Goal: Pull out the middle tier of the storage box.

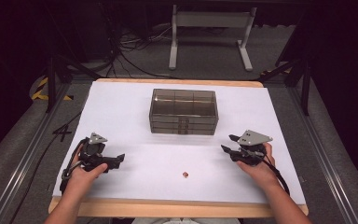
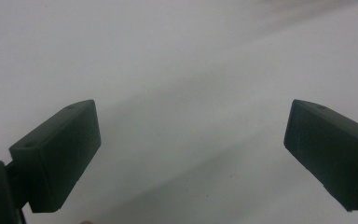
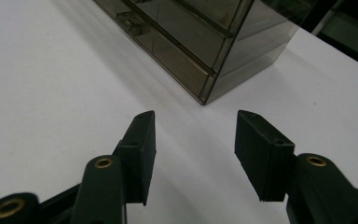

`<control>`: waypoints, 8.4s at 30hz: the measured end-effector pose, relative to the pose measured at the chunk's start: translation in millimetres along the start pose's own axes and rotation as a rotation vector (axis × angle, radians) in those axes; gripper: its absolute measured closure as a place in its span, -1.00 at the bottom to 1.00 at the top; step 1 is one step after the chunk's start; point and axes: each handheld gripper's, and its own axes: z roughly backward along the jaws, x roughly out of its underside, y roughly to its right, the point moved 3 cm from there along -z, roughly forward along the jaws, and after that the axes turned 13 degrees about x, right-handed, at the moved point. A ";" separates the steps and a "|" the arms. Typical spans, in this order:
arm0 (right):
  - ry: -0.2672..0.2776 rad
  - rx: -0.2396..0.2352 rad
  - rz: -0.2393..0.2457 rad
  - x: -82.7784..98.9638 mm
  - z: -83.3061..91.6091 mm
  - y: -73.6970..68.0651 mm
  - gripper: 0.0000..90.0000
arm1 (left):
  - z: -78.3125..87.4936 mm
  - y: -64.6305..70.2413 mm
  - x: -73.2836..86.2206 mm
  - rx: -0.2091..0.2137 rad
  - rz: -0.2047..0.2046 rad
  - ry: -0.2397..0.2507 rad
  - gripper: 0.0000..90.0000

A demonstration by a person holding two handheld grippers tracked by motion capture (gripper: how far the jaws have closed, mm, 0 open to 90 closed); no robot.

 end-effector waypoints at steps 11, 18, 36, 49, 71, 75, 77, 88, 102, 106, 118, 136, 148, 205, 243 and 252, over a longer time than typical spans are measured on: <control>0.051 0.066 0.118 6.6 0.6 -4.7 0.08 | 1.0 -0.5 0.1 0.000 -0.003 0.003 -0.90; 0.055 0.093 0.159 7.0 -0.2 -7.4 0.07 | 0.2 -0.6 0.2 0.002 0.002 0.004 -0.90; 0.016 0.169 0.378 9.4 -5.7 -26.5 0.02 | -0.6 -1.3 2.0 0.010 0.009 0.000 -0.90; 0.007 0.237 0.532 2.2 -5.9 -43.2 0.04 | -1.8 -1.1 2.5 0.008 0.011 -0.002 -0.90; -0.014 0.304 0.671 -12.7 -9.8 -62.6 0.13 | -2.8 -2.8 -3.1 0.022 0.024 0.007 -0.90; -0.019 0.315 0.675 -16.1 -10.8 -67.0 0.14 | -4.3 -3.2 -5.2 0.027 0.022 0.012 -0.90; -0.022 0.330 0.684 -18.2 -12.0 -69.5 0.15 | -5.7 -2.8 -6.8 0.030 0.022 0.009 -0.90; -0.060 0.394 0.762 -22.5 -20.1 -82.6 0.20 | -10.2 -2.1 -11.8 0.038 0.014 0.009 -0.90; -0.079 0.452 0.822 -29.7 -29.0 -95.3 0.20 | -10.6 -0.4 -12.3 0.037 0.008 0.006 -0.90; -0.086 0.461 0.844 -33.9 -33.8 -99.8 0.20 | -10.6 0.1 -12.2 0.040 0.003 0.003 -0.90; -0.099 0.494 0.856 -40.4 -41.3 -107.3 0.22 | -10.9 0.6 -11.0 0.036 -0.004 -0.004 -0.90; -0.098 0.527 0.936 -58.4 -50.3 -115.1 0.25 | -9.9 0.2 -9.5 0.037 -0.005 -0.007 -0.90; -0.096 0.560 0.977 -66.3 -61.0 -122.1 0.34 | -9.7 0.7 -9.3 0.038 -0.002 -0.005 -0.90; -0.068 0.654 1.029 -76.3 -100.2 -135.5 0.77 | -11.4 1.6 -7.8 0.039 -0.006 -0.013 -0.90; -0.026 0.617 1.045 -69.9 -75.8 -148.5 0.68 | -12.0 2.6 -7.5 0.040 -0.005 -0.016 -0.90; -0.023 0.604 1.034 -68.2 -70.1 -145.6 0.63 | -12.6 2.5 -7.4 0.041 -0.005 -0.016 -0.90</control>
